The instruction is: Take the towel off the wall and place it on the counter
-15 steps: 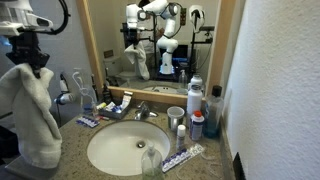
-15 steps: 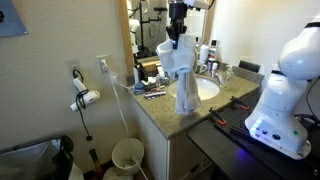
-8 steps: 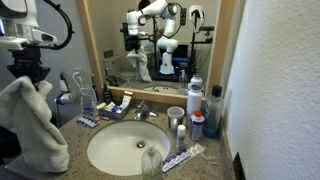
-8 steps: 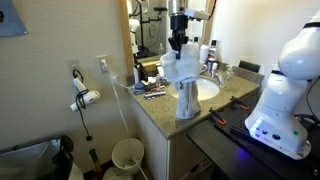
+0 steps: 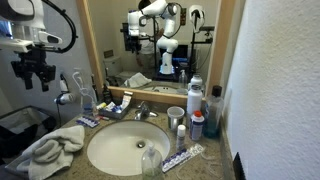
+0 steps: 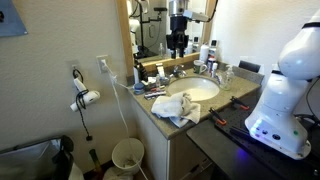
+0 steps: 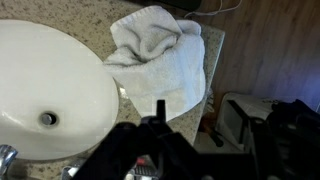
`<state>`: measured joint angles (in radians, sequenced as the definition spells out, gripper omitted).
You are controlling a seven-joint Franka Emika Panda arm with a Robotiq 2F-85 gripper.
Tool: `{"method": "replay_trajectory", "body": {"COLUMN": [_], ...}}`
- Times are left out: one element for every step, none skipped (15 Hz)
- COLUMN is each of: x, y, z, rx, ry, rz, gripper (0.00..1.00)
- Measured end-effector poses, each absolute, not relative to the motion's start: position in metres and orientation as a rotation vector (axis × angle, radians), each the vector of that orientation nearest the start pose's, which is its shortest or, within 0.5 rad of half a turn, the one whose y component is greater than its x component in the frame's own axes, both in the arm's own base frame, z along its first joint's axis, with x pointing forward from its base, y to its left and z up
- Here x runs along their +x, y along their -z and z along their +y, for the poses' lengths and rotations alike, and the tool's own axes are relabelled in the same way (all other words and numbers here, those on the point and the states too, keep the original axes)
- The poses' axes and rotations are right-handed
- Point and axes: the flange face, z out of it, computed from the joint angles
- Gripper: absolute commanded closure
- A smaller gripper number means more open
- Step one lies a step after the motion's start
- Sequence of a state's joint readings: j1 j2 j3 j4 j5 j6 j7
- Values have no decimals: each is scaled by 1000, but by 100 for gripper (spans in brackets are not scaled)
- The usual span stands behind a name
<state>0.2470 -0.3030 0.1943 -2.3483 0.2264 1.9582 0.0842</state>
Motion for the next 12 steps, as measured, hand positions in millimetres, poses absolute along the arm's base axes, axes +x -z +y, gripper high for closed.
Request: {"method": "replay_trajectory", "body": {"x": [396, 398, 402, 408, 415, 422, 429, 435, 439, 442, 444, 445], "y": [-442, -444, -447, -452, -460, -468, -478, -490, -502, -513, -524, -534], "z": [203, 201, 199, 196, 192, 187, 182, 177, 172, 167, 162, 158], "rx": [-2991, -2990, -2989, -2991, -2997, -3008, -3021, -3034, -3045, -3056, -3065, -3073], "ry": [-178, -160, -130, -85, -21, 61, 147, 232, 314, 391, 459, 515], "rz": [-368, -359, -347, -334, -324, -309, -289, -266, -240, -212, -182, -157], "gripper": [0, 0, 0, 0, 0, 0, 0, 0, 0, 0, 0, 0]}}
